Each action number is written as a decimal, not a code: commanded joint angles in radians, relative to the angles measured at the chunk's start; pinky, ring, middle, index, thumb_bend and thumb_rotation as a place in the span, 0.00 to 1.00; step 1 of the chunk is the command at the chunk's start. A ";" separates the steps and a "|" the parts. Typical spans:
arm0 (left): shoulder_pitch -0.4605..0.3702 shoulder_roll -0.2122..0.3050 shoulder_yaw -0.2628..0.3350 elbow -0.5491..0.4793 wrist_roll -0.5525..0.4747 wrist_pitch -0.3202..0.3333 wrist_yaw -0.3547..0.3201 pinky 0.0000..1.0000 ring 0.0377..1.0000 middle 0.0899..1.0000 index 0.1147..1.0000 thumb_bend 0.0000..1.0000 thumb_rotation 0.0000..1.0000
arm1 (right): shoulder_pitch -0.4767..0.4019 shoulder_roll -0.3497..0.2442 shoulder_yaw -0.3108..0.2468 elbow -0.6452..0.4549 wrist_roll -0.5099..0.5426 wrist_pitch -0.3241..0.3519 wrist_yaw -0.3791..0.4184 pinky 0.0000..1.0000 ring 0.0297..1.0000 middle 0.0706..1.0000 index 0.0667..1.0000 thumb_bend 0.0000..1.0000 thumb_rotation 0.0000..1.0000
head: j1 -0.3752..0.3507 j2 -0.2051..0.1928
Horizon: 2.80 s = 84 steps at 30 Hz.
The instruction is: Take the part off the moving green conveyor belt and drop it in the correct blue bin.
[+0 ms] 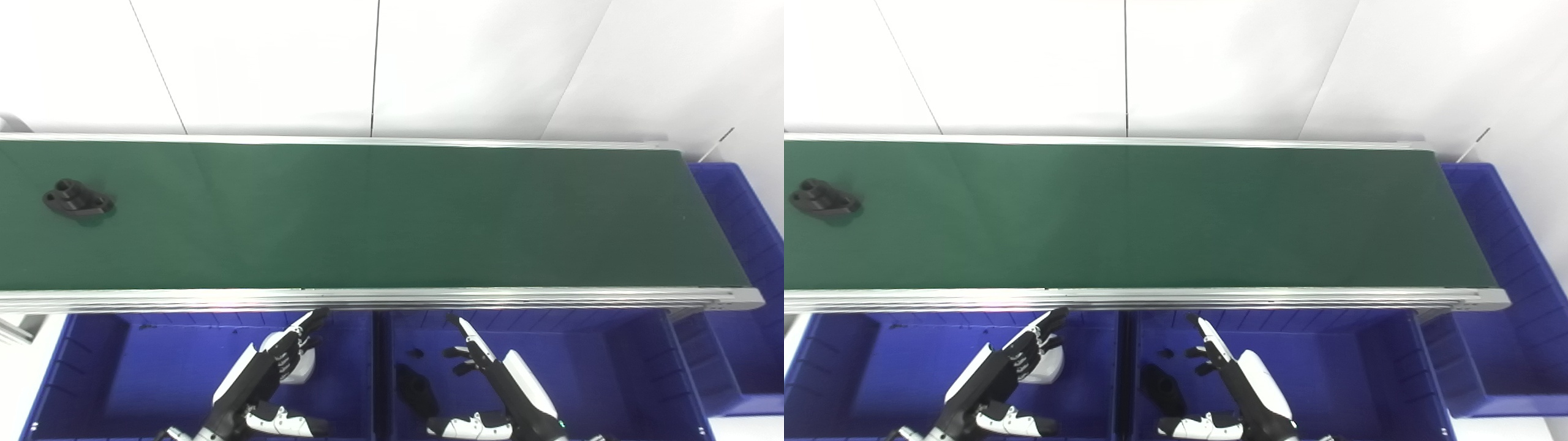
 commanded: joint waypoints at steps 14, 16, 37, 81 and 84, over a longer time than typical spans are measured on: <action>0.017 -0.027 -0.013 -0.023 0.003 -0.033 0.026 0.94 0.99 0.98 0.91 0.89 0.26 | -0.003 -0.023 -0.011 -0.024 0.069 -0.018 0.010 0.80 0.92 0.99 1.00 0.88 0.50 | 0.024 -0.006; 0.022 -0.030 -0.015 -0.029 0.018 -0.036 0.035 0.93 0.98 0.98 0.91 0.89 0.26 | -0.002 -0.026 -0.010 -0.027 0.068 -0.019 0.012 0.81 0.92 0.98 1.00 0.88 0.49 | 0.031 -0.007; 0.040 -0.031 -0.033 -0.052 0.056 -0.037 0.064 0.95 0.98 0.97 0.91 0.89 0.29 | 0.027 -0.036 -0.023 -0.040 0.063 -0.016 0.018 0.77 0.90 0.98 1.00 0.87 0.50 | 0.063 -0.016; -0.072 -0.066 -0.209 0.184 0.161 -0.046 0.344 0.78 0.85 0.87 0.81 0.90 0.24 | -0.088 -0.155 0.120 0.080 0.104 -0.229 -0.514 0.53 0.67 0.77 0.89 0.84 0.34 | 0.352 -0.424; -0.079 -0.067 -0.218 0.191 0.155 -0.046 0.368 0.77 0.83 0.85 0.79 0.90 0.24 | -0.119 -0.201 0.164 -0.009 0.108 -0.229 -0.600 0.46 0.60 0.70 0.82 0.86 0.41 | 0.354 -0.427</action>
